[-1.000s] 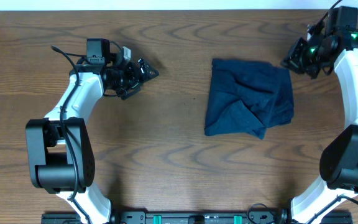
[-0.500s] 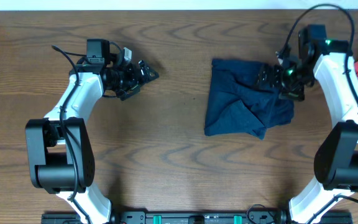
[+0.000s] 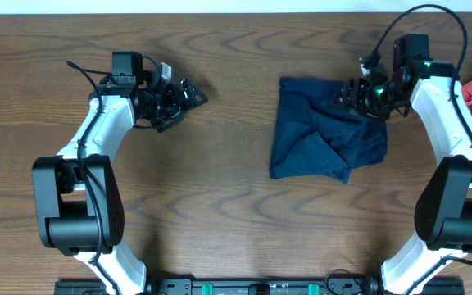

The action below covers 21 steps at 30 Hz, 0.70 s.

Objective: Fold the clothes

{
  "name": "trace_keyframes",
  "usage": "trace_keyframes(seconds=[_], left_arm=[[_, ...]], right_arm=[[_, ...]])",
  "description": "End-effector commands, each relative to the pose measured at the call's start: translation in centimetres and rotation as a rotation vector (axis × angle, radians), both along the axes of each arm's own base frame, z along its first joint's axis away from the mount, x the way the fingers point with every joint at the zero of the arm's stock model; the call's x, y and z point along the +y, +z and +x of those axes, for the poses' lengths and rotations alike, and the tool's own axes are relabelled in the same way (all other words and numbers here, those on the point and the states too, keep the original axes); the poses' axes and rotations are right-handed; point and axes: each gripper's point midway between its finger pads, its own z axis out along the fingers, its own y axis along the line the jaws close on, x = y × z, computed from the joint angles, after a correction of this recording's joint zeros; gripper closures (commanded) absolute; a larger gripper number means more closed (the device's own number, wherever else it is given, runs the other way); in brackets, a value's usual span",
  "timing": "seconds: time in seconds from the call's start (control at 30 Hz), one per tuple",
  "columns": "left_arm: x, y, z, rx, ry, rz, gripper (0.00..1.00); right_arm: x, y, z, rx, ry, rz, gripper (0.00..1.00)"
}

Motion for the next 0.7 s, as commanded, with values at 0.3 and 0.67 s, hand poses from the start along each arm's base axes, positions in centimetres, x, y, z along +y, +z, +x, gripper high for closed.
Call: trace_keyframes(seconds=[0.3,0.67], left_arm=[[0.0,1.3,0.2,-0.029,-0.013,-0.007,0.02],[0.1,1.3,0.2,-0.039,-0.022,0.000,0.02]], right_arm=[[-3.5,-1.0,-2.5,0.157,-0.128,-0.028,0.01],[-3.6,-1.0,-3.6,0.215,-0.153,0.020,0.01]])
